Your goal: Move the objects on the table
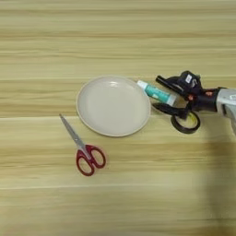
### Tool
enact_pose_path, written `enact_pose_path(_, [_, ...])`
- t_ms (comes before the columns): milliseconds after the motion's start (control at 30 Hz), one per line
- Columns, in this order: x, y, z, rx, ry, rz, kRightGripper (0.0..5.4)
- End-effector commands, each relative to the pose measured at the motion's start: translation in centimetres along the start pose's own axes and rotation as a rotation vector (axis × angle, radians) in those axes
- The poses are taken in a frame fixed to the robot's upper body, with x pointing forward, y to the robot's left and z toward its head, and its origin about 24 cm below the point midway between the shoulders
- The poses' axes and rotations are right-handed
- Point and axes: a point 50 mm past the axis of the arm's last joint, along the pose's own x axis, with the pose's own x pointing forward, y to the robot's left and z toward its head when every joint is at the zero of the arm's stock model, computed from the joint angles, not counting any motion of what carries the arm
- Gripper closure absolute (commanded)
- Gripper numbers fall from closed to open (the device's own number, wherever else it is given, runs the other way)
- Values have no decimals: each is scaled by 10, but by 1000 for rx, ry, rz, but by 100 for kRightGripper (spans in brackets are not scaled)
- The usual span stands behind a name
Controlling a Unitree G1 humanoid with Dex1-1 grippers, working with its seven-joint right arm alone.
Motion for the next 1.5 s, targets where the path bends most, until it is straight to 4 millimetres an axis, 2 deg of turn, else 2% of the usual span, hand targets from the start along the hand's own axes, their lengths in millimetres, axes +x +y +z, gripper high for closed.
enact_pose_path(33, [-5, -25, 38, -115, -66, -82, 3])
enact_pose_path(933, [8, -21, 27, -94, 20, -75, 3])
enact_pose_path(1500, [13, -17, 18, -5, 53, -43, 181])
